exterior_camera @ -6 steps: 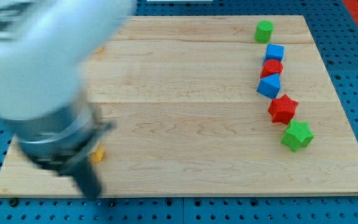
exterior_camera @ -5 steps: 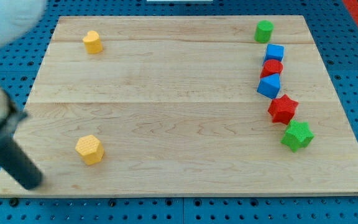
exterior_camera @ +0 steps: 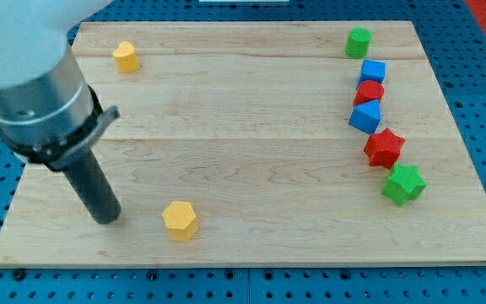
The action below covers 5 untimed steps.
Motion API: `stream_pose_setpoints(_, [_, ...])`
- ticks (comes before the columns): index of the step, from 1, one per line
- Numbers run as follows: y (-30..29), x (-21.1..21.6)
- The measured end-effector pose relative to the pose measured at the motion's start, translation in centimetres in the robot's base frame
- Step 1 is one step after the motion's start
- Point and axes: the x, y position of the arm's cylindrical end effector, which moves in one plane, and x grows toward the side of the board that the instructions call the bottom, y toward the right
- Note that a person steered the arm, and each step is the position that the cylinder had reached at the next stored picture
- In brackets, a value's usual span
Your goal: Move the yellow hexagon towards the bottom right of the board
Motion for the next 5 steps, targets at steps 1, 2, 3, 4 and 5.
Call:
stream_pose_setpoints(1, [9.9, -0.4])
stream_pose_setpoints(2, [22.1, -1.5])
stream_pose_setpoints(3, [29.5, -1.5])
stream_pose_setpoints(4, [26.0, 0.0])
stream_pose_setpoints(5, [25.2, 3.4])
